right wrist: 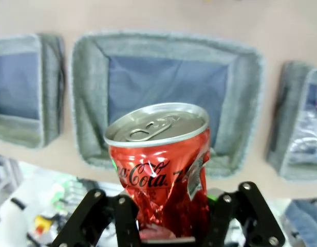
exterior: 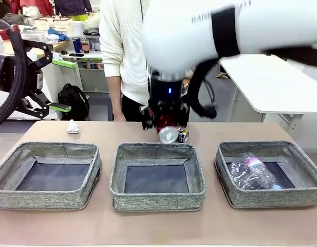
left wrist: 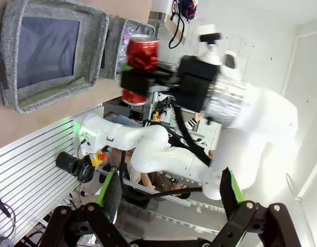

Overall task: Sort the waste into the appropriate baskets.
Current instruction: Place the picked waste into the Fabric basket indicated by the person.

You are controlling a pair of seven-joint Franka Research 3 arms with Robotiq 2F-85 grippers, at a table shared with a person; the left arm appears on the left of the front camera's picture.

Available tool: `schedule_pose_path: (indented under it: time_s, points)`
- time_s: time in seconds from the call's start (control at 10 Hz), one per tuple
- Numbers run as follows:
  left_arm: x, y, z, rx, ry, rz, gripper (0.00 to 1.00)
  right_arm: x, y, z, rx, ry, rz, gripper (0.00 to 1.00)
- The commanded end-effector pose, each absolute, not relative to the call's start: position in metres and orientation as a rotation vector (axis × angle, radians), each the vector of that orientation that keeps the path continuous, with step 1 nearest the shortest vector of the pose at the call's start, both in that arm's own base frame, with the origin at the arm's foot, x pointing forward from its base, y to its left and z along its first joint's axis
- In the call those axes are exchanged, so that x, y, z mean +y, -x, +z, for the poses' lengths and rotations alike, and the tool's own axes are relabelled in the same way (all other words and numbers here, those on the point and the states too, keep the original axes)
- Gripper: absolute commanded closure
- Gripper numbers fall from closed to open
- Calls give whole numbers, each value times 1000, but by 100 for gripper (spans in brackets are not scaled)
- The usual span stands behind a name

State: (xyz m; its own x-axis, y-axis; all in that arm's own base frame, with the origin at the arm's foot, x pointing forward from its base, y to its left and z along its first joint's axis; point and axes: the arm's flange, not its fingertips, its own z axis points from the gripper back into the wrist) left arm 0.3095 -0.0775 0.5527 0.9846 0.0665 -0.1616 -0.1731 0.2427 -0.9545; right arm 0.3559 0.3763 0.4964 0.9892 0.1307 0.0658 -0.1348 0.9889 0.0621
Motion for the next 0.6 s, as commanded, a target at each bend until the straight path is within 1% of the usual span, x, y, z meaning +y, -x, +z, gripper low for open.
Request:
schedule_pose_path:
  time_s: [0.0,0.2,0.5]
  points:
    - [-79,-309,556,102,1339,173,0,367,-344,460,-36,-200,199,100]
    - [-79,-309,556,102,1339,173,0,375,-343,444,6,-220,235,100]
    - [-79,-309,556,102,1339,173,0,381,-349,445,8,-200,232,100]
